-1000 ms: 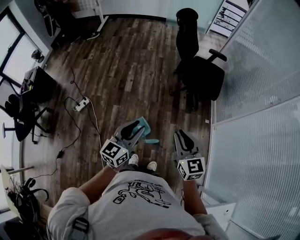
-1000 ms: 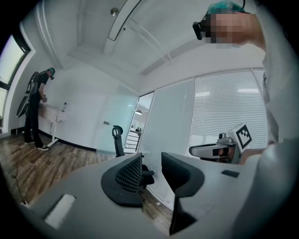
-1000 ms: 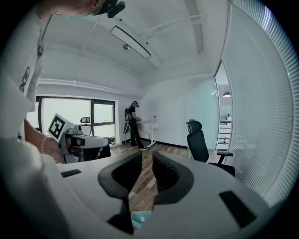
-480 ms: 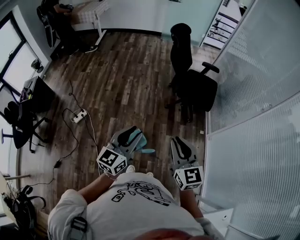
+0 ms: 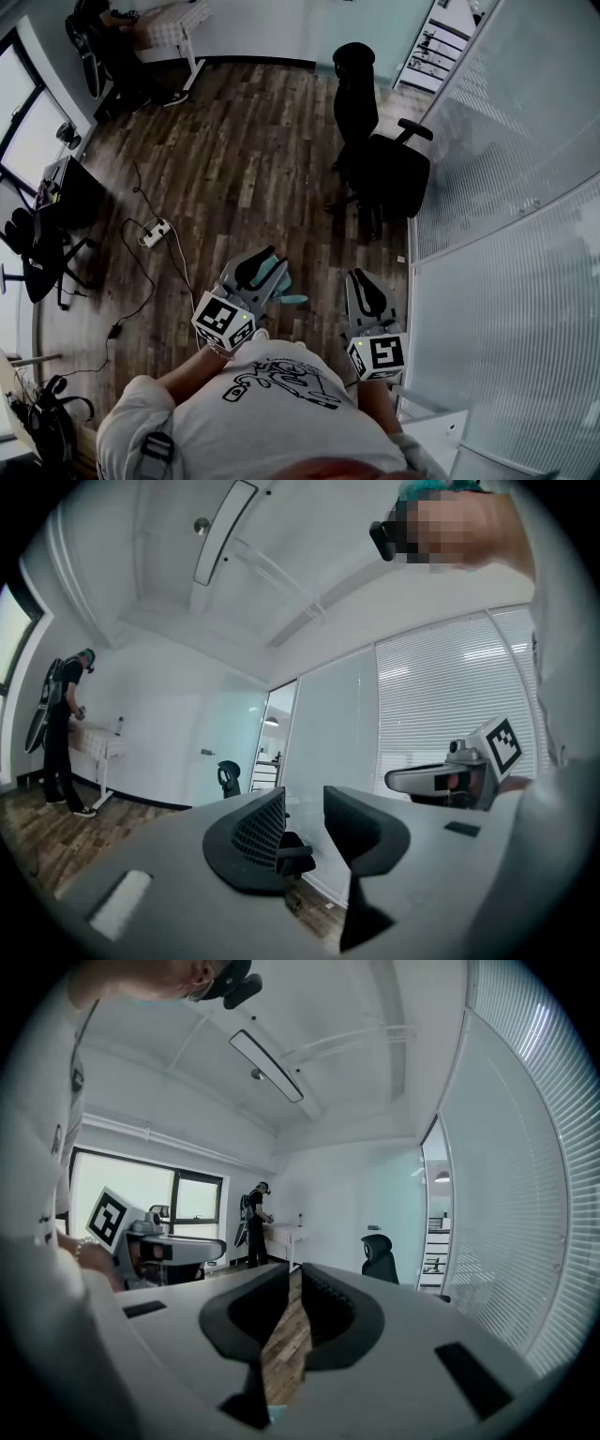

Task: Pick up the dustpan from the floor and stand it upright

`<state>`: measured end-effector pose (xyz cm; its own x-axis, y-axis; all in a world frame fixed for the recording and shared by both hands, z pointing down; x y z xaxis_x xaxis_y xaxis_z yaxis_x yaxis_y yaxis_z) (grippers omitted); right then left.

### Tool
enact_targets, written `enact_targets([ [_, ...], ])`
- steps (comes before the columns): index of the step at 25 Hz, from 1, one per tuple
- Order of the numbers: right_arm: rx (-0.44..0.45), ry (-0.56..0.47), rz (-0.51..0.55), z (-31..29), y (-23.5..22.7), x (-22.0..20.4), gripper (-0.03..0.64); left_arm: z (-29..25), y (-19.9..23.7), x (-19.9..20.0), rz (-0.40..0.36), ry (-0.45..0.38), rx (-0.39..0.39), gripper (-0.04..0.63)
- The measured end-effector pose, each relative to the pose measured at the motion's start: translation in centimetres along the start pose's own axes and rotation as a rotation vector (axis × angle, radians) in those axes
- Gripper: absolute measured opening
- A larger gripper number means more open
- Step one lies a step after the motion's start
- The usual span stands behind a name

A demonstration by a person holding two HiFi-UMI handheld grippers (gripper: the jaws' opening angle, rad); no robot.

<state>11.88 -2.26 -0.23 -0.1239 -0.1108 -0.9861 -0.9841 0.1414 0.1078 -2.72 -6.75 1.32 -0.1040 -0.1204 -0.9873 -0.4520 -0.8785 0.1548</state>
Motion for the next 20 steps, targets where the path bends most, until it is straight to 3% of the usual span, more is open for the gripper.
enact_targets([
  [20,-0.039,0.009,-0.005,0.25,-0.54,-0.32,0.035,-0.84,-0.19,-0.87,0.027,0.001,-0.03,0.115],
])
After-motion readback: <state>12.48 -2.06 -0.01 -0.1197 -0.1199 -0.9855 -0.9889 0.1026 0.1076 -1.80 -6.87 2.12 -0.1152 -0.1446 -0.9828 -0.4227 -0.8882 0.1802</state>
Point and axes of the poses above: the fingertips, and each gripper's own axes: z backward along the fingers, y to its left, x out of its top, the point moved 1 cm from there along z, backward along the fingers, and after that the axes turned 12 degrees about -x, right-handed, at the moved point
